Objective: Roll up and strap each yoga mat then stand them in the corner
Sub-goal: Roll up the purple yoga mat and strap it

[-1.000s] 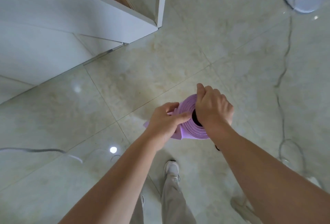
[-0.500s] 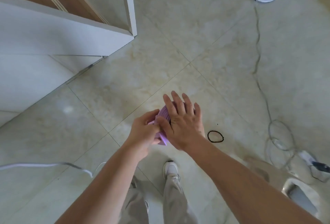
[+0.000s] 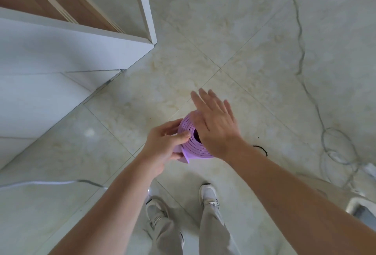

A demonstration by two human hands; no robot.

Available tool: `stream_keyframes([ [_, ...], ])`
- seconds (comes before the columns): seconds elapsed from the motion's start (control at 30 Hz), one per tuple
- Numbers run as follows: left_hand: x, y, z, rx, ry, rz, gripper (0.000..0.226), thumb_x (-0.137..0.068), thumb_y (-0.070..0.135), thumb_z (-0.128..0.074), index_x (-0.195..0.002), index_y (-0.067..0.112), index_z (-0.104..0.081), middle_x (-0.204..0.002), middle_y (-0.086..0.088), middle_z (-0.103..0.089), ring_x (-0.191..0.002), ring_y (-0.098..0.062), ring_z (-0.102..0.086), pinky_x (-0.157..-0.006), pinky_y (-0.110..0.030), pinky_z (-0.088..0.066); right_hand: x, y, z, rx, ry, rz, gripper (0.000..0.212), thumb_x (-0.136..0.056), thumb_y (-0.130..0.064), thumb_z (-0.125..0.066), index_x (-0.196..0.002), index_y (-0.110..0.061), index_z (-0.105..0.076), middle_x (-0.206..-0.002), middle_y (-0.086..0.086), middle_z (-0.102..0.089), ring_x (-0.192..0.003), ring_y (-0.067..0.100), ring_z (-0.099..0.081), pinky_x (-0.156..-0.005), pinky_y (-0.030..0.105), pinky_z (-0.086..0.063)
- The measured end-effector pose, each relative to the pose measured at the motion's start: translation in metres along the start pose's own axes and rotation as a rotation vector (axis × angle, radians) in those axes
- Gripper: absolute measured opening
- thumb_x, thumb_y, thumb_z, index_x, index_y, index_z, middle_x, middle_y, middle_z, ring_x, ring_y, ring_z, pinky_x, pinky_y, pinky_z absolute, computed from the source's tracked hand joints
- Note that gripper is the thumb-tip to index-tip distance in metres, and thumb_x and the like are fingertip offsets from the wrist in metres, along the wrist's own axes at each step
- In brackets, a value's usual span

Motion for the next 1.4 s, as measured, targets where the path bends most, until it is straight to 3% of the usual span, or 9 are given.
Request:
stream_keyframes([
  [0.17,0.001,0.001,-0.009,-0.022,-0.055,-0.025,0.034,-0.088,-0.001,-0.069,-0.097,0.032,-0.070,-0.084,0.015,-0.076,-0.066,-0.004,-0.072,-0.055,-0.033,-0.061,-0.016,0.002,-0.027,0.309,0.063,-0.326,0.061,-0.100,-0.052,-0.007,-0.157,-0.027,-0.006,-0.165,0.004,-0.004,-0.151,0.030,-0.001,-0.120,0.056,-0.003],
  [0.33,0.008,-0.002,-0.009,-0.012,-0.012,-0.031,0.037,-0.089,-0.003,-0.065,-0.098,0.032,-0.070,-0.084,0.014,-0.076,-0.066,-0.003,-0.071,-0.056,-0.033,-0.059,-0.011,-0.005,-0.031,0.262,0.146,-0.297,0.061,-0.099,-0.052,-0.013,-0.150,-0.025,-0.031,-0.153,0.002,-0.033,-0.136,0.027,-0.033,-0.111,0.045,-0.027],
  [0.47,0.020,0.003,-0.005,-0.006,0.010,0.003,0.041,-0.090,-0.006,-0.063,-0.093,0.033,-0.074,-0.086,0.009,-0.077,-0.068,-0.009,-0.073,-0.077,-0.052,-0.057,0.007,-0.005,-0.031,0.238,0.049,-0.099,0.071,-0.095,-0.055,-0.002,-0.158,-0.022,-0.011,-0.166,0.001,-0.005,-0.152,0.024,-0.002,-0.122,0.047,-0.008],
  [0.57,0.015,0.005,0.002,0.005,0.014,0.002,0.035,-0.091,-0.003,-0.064,-0.099,0.030,-0.074,-0.094,0.005,-0.078,-0.074,-0.017,-0.075,-0.074,-0.055,-0.059,0.026,0.001,-0.037,0.340,0.007,0.099,0.079,-0.095,-0.067,-0.004,-0.157,-0.018,-0.005,-0.166,0.002,0.005,-0.152,0.025,0.013,-0.121,0.053,0.000],
  [0.7,0.008,0.007,0.002,0.004,0.018,0.007,0.031,-0.091,-0.001,-0.065,-0.104,0.027,-0.072,-0.095,0.002,-0.078,-0.074,-0.014,-0.075,-0.066,-0.047,-0.062,0.023,0.002,-0.039,0.396,-0.040,0.061,0.086,-0.087,-0.073,0.010,-0.153,-0.018,0.011,-0.163,0.003,0.019,-0.149,0.027,0.023,-0.120,0.056,0.004],
  [0.87,0.015,0.008,-0.003,-0.045,0.031,0.011,0.032,-0.092,-0.002,-0.064,-0.105,0.026,-0.072,-0.097,0.002,-0.078,-0.075,-0.019,-0.075,-0.075,-0.061,-0.058,0.030,0.003,-0.035,0.384,-0.062,0.085,0.090,-0.089,-0.078,0.001,-0.154,-0.015,0.003,-0.164,0.006,0.009,-0.151,0.031,0.012,-0.117,0.063,-0.012],
  [1.0,0.013,0.002,-0.008,-0.018,0.009,-0.006,0.032,-0.092,-0.004,-0.062,-0.105,0.024,-0.072,-0.098,0.002,-0.077,-0.083,-0.015,-0.075,-0.072,-0.046,-0.063,0.033,0.011,-0.033,0.434,-0.117,0.070,0.112,-0.075,-0.093,-0.012,-0.147,-0.017,0.027,-0.159,0.004,0.032,-0.146,0.030,0.030,-0.116,0.063,0.004],
  [1.13,0.006,0.006,-0.018,-0.118,0.026,-0.012,0.029,-0.091,0.001,-0.065,-0.110,0.023,-0.072,-0.095,0.002,-0.077,-0.074,-0.012,-0.074,-0.050,-0.032,-0.056,0.033,0.019,-0.031,0.465,-0.134,0.008,0.134,-0.062,-0.097,-0.035,-0.144,-0.018,0.036,-0.157,0.005,0.035,-0.147,0.033,0.025,-0.114,0.063,-0.004],
  [1.4,-0.028,0.022,-0.065,-0.349,-0.056,-0.081,0.021,-0.090,0.009,-0.067,-0.099,0.028,-0.073,-0.099,-0.004,-0.076,-0.085,-0.019,-0.071,-0.075,-0.040,-0.058,0.033,0.052,-0.015,0.217,0.110,-0.185,0.117,-0.064,-0.062,-0.064,-0.155,-0.025,0.000,-0.156,-0.003,-0.009,-0.140,0.027,-0.016,-0.102,0.048,-0.039],
])
Point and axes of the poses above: each hand's wrist, its own x-axis away from the middle knuckle, its own z-axis out of the back of the hand, y = z × x, the point moved 1 cm from there along -x, towards the middle knuckle
